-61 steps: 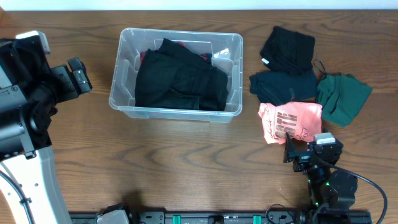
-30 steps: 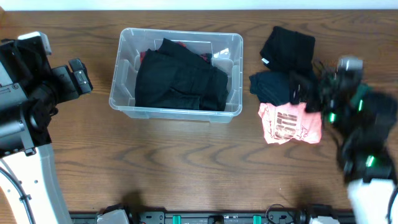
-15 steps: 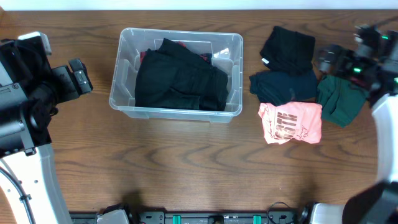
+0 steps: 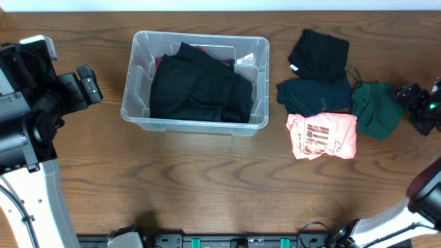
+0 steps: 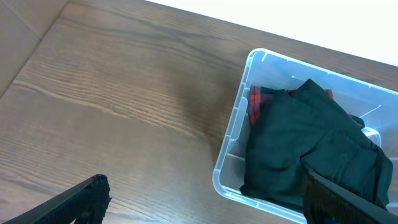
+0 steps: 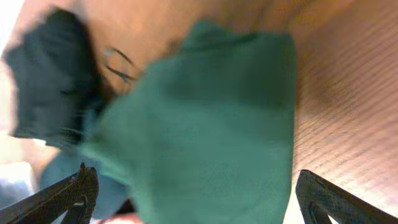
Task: Pack container
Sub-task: 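Grasp the dark green cloth with the right gripper, then carry the green cloth with the right gripper and drop it into the bin, then reach the right gripper to the black folded cloth and grasp it, then carry the black cloth with the right gripper over the bin and release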
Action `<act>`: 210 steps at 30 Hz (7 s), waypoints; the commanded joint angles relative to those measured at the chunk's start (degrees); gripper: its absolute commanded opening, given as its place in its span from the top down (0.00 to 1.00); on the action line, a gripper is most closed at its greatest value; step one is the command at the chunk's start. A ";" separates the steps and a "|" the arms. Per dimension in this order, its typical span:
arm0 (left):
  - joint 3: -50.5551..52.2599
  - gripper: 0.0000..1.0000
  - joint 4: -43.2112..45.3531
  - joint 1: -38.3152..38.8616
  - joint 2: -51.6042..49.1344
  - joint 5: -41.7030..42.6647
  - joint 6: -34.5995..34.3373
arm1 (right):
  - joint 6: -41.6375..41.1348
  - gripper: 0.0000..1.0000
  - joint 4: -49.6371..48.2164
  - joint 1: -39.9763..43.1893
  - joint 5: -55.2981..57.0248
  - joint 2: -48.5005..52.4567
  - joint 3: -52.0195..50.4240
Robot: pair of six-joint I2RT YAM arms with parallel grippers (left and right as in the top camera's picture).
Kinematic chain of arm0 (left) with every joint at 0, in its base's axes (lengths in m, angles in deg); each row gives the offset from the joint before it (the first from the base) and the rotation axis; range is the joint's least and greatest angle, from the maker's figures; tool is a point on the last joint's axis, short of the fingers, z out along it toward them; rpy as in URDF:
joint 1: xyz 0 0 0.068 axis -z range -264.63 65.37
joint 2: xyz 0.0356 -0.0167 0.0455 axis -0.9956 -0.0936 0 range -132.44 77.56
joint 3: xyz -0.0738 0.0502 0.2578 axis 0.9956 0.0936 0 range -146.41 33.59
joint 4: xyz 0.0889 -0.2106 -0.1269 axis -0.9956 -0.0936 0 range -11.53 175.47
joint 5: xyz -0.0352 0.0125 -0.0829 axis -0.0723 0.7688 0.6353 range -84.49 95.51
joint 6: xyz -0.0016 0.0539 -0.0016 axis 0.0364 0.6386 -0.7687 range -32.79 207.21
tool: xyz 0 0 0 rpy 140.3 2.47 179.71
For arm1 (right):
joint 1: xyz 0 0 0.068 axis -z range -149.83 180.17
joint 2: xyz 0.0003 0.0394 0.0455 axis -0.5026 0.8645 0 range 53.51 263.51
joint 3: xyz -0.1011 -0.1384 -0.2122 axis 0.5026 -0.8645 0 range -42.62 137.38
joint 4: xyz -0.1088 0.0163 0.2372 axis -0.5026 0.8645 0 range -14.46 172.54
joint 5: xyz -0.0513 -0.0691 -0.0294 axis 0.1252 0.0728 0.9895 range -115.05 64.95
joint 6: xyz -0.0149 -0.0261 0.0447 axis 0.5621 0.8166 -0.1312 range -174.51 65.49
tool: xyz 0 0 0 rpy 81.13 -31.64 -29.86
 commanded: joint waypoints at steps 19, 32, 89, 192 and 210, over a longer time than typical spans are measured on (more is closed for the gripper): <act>-0.15 0.02 0.02 -0.31 -0.15 -0.50 -0.90 | 9.33 0.16 -0.52 2.67 -8.87 17.29 0.70; -0.15 0.02 0.02 -0.31 -0.15 -0.48 -0.90 | 11.06 0.70 4.81 2.75 -7.85 18.18 0.68; -0.15 0.02 0.02 -0.31 -0.15 -0.48 -0.90 | -35.87 0.99 -63.32 -72.63 4.46 16.15 0.72; -0.15 0.02 0.02 -0.31 -0.15 -0.50 -0.90 | -62.01 0.99 -76.59 -21.70 -46.80 10.88 0.68; -0.15 0.02 0.02 -0.31 -0.15 -0.50 -0.90 | -74.82 0.99 -95.60 -34.91 -47.25 -1.64 0.68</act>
